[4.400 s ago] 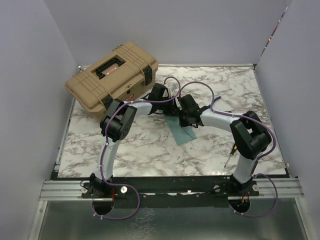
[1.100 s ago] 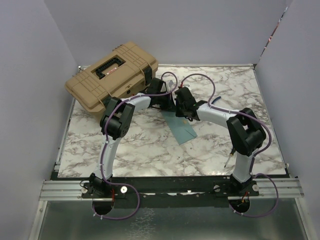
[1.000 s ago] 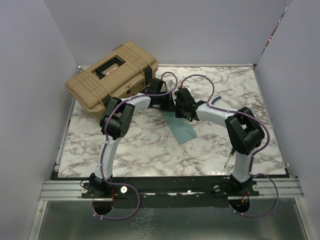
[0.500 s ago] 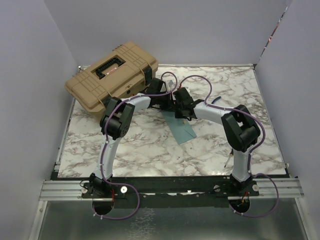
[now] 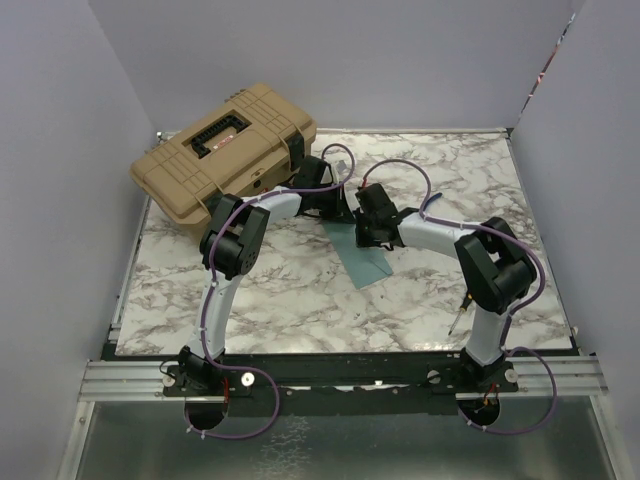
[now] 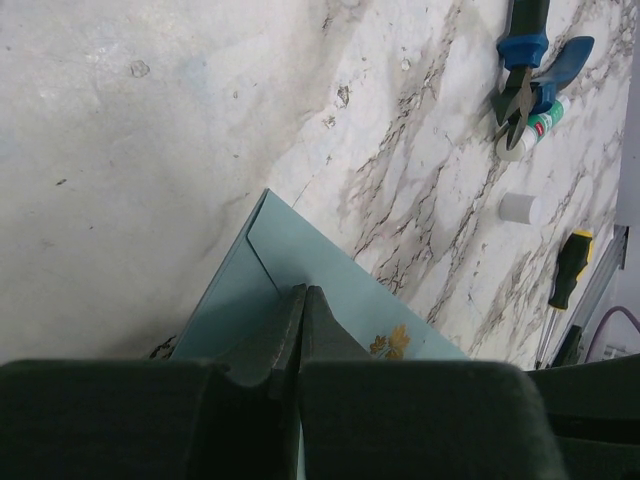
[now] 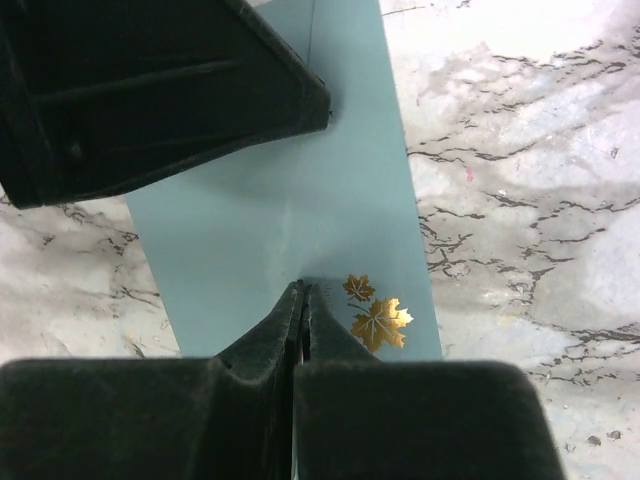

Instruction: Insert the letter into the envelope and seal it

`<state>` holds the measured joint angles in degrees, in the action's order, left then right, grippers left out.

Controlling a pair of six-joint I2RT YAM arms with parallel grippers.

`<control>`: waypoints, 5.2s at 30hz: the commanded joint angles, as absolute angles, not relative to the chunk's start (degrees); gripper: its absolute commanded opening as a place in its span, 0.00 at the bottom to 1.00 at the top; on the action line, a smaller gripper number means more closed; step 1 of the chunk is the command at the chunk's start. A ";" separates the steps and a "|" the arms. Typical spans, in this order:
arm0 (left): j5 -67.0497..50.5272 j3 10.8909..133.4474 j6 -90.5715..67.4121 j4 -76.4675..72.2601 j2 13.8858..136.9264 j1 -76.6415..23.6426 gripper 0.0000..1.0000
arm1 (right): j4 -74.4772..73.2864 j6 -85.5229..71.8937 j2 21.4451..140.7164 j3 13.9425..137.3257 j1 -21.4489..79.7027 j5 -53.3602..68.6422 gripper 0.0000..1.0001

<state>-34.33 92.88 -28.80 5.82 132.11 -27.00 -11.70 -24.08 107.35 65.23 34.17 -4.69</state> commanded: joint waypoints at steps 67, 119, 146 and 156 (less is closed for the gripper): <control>-31.25 94.45 -30.23 10.02 133.32 -26.68 0.00 | -42.32 -30.77 90.24 58.43 30.49 -0.39 0.06; 7.44 67.71 -23.26 7.02 87.62 -30.59 0.99 | -24.52 0.90 99.88 66.97 8.39 -5.42 0.52; 4.22 68.82 -24.53 6.88 89.34 -30.59 0.99 | -24.83 15.40 105.41 67.21 7.40 2.77 0.54; 3.87 69.08 -24.37 6.89 89.34 -30.59 0.99 | -27.82 17.43 107.98 69.53 7.47 4.06 0.55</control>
